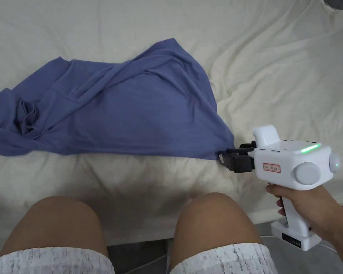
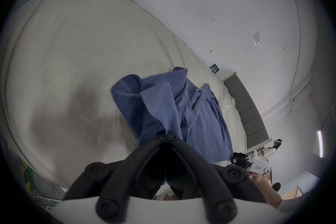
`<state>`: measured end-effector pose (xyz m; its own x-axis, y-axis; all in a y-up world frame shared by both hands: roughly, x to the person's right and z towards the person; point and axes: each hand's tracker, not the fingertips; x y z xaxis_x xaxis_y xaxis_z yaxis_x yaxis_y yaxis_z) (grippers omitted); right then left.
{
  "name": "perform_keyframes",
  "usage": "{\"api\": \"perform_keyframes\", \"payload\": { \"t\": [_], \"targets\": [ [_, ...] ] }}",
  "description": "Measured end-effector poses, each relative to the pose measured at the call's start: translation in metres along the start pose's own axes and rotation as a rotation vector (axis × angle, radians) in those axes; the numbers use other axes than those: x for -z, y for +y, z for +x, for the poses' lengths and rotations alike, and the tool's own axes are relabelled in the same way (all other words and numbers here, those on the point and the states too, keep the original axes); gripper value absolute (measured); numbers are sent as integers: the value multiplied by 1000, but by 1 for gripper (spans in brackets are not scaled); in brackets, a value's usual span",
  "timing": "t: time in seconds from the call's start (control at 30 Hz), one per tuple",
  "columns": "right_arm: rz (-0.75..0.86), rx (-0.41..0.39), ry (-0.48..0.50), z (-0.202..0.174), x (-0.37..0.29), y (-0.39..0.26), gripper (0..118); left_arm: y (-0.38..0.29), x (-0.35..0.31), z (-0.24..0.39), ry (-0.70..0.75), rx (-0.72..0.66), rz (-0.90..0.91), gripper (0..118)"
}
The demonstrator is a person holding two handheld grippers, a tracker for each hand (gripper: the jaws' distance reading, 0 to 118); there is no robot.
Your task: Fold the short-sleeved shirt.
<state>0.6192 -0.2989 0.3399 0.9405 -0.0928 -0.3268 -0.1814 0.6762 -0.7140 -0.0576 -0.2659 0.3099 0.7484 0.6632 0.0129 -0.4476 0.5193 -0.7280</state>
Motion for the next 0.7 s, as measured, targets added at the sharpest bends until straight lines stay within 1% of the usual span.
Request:
{"api": "perform_keyframes", "payload": {
  "t": [0.03, 0.07, 0.1, 0.17, 0.2, 0.23, 0.27, 0.3, 0.4, 0.47, 0.5, 0.53, 0.57, 0.7],
  "targets": [
    [6, -13, -6, -3, 3, 1, 72, 0, 0, 0, -1, 0, 0, 1],
    [26, -37, -5, -6, 4, 1, 69, 0, -1, 0, -2, -2, 0, 1],
    [26, -50, -1, -9, 5, 1, 60, 0, -1, 1, -3, 0, -1, 1],
    [-14, -58, -33, -14, 13, 2, 54, 0, -2, 3, 4, 14, -3, 1],
    [-7, -54, -37, -13, 14, 2, 49, 0, -2, 3, 2, 13, -5, 1],
    [2, -23, -30, -10, 12, 3, 36, 0, -2, 3, -2, 9, -3, 1],
    [19, 6, -24, -7, 10, 3, 15, 0, -3, 4, -3, 7, 1, 1],
    [27, 8, -29, -4, 7, 4, 5, 0, -4, 5, -7, 8, 2, 1],
    [26, 1, -9, -3, 3, 6, 5, -1, -10, 12, -16, 3, 9, 1],
    [52, -20, -18, -5, -1, 7, 5, -2, -15, 17, -24, 2, 20, 1],
    [59, -4, -9, -6, -5, 10, 5, -2, -17, 18, -31, 0, 22, 1],
    [67, 33, 33, -6, -9, 13, 5, -1, -20, 17, -35, -7, 33, 1],
    [106, 31, 19, -6, -14, 16, 5, 0, -22, 17, -48, -17, 40, 1],
    [153, 41, 41, -5, -30, 31, 5, 2, -38, 29, -80, -43, 85, 1]
  ]
}}
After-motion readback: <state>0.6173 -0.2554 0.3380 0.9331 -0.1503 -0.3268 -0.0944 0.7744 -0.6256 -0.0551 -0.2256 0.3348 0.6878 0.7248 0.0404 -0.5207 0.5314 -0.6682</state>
